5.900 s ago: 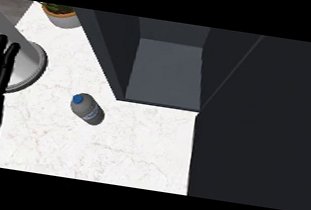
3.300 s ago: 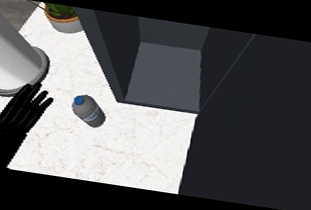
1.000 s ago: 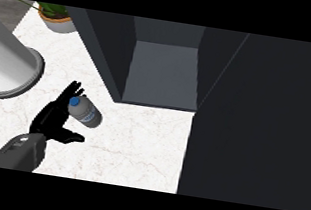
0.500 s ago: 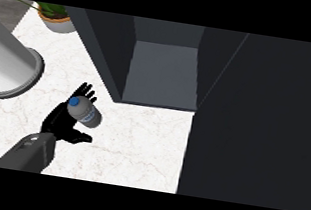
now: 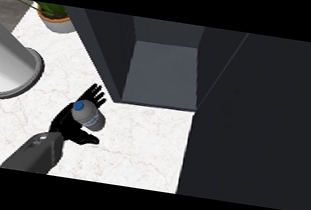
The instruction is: Pick up the bottled water, place it into the cabinet and close the cabinet
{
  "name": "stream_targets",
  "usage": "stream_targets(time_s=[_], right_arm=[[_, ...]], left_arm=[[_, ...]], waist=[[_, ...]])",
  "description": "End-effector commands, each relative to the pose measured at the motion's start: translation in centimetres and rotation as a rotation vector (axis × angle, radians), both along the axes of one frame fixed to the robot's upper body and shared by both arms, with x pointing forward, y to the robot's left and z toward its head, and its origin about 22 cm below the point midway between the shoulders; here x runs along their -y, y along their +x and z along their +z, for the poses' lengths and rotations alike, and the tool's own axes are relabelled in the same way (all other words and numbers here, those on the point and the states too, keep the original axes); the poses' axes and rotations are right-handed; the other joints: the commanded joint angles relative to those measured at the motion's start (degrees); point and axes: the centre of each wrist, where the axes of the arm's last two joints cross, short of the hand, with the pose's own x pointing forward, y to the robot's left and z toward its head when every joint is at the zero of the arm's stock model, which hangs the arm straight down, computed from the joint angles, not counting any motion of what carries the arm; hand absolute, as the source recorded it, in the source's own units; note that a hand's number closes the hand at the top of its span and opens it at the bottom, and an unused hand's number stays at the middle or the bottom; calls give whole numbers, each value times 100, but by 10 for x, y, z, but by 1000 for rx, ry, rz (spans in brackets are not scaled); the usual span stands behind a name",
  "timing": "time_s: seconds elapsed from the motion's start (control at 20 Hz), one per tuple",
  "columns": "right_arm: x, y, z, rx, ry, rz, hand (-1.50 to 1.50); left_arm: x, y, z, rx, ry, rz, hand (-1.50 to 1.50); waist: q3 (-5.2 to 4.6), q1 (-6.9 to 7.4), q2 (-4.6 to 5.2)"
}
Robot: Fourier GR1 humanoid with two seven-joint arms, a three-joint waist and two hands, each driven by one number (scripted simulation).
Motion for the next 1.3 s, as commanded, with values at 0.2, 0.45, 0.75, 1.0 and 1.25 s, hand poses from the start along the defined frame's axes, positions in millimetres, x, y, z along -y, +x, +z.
stream_targets(time_s=[0.2,0.45,0.75,1.0,1.25], right_arm=[[-7,6,-7,-14,8,-3,-150],[-8,0,-7,-6,7,-1,-150],[3,5,-7,-13,-5,-11,-150],[5,-9,-5,-20,-35,-10,-150],[7,4,-15,-16,-12,-32,-150]], left_arm=[[23,-8,-10,74,-80,-62,150],[12,2,-1,95,-115,-64,150],[25,-11,-11,133,-78,14,150],[-37,-27,-7,147,-66,313,150],[-28,-44,-19,154,-151,342,150]], waist=[[-2,10,7],[0,15,-4],[6,84,-18],[5,105,-32],[13,158,-48]])
